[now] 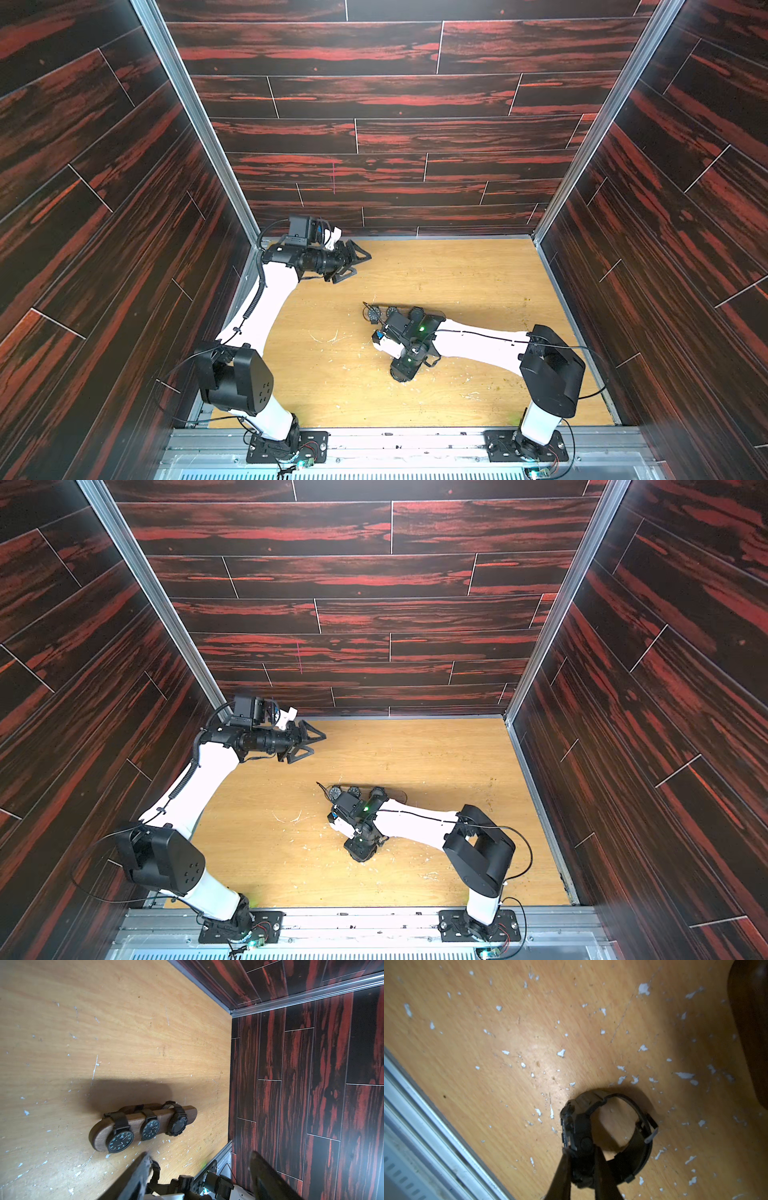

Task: Place watch on stand
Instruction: Place the watch at the center of the board.

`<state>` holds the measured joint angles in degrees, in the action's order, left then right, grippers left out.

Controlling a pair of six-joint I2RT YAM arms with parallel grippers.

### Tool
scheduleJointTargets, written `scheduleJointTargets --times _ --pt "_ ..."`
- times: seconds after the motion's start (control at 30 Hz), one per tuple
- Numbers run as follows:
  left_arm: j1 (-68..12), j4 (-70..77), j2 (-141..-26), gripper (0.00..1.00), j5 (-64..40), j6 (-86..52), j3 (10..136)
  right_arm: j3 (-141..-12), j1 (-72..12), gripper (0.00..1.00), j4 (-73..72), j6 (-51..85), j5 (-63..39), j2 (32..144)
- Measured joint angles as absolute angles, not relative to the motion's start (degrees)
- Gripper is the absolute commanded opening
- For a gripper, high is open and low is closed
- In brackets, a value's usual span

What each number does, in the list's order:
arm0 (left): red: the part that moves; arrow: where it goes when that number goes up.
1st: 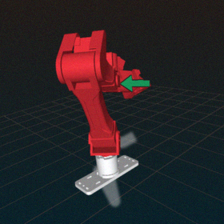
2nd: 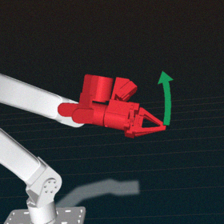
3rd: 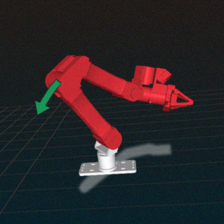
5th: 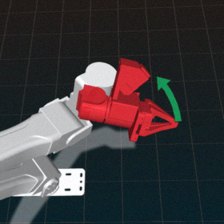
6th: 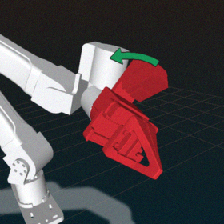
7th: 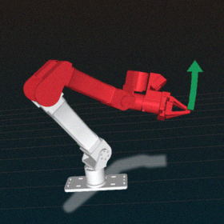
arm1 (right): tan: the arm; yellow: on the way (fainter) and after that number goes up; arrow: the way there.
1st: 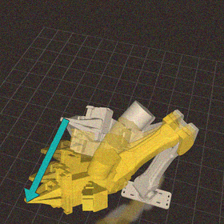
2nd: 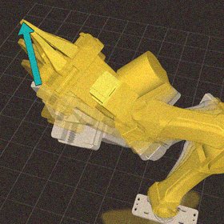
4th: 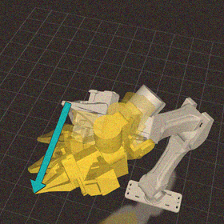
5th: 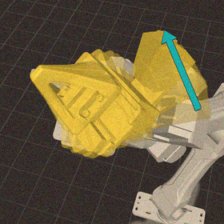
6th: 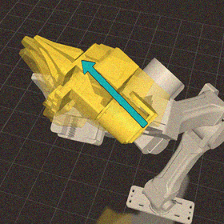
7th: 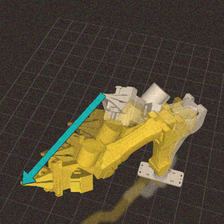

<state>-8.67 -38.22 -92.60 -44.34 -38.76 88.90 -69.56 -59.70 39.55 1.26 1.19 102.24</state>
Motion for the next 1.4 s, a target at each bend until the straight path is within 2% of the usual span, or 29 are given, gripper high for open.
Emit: scheduleJointTargets --times 0.1,0.3,0.67,0.8,0.9,1.03,1.17,1.4 --pt "-8.7 -38.6 -92.6 0.77 -44.2 -38.8 88.6 -68.1 -59.7 0.32 37.8 1.8 1.5 102.2" --pt "-8.7 -40.4 -92.6 0.77 -43.2 -37.0 88.7 -64.1 -59.7 0.41 36.1 4.4 0.8 100.6" --pt "-9.2 -52.6 -92.4 0.78 -38.9 -28.4 91.4 -52.9 -59.7 0.43 31.6 15.9 -2.8 82.1" --pt "-10.8 -54.1 -91.5 0.77 -36.4 -27.1 90.0 -52.0 -59.7 0.41 31.6 19.2 -3.3 78.5" --pt "-13.1 -54.4 -90.4 0.76 -35.5 -26.9 88.5 -51.0 -59.7 0.35 30.3 21.3 -4.1 77.4" --pt "-16.0 -54.8 -89.4 0.68 -34.0 -26.2 87.7 -46.6 -59.6 0.15 27.6 25.2 -6.1 76.3" --pt "-17.7 -55.7 -88.2 0.67 -33.4 -25.8 86.5 -41.6 -59.6 0.00 22.7 29.5 -8.8 76.4" --pt "-18.4 -58.1 -87.6 0.67 -30.2 -24.6 85.4 -42.9 -62.5 0.00 18.1 32.0 -7.9 81.5"
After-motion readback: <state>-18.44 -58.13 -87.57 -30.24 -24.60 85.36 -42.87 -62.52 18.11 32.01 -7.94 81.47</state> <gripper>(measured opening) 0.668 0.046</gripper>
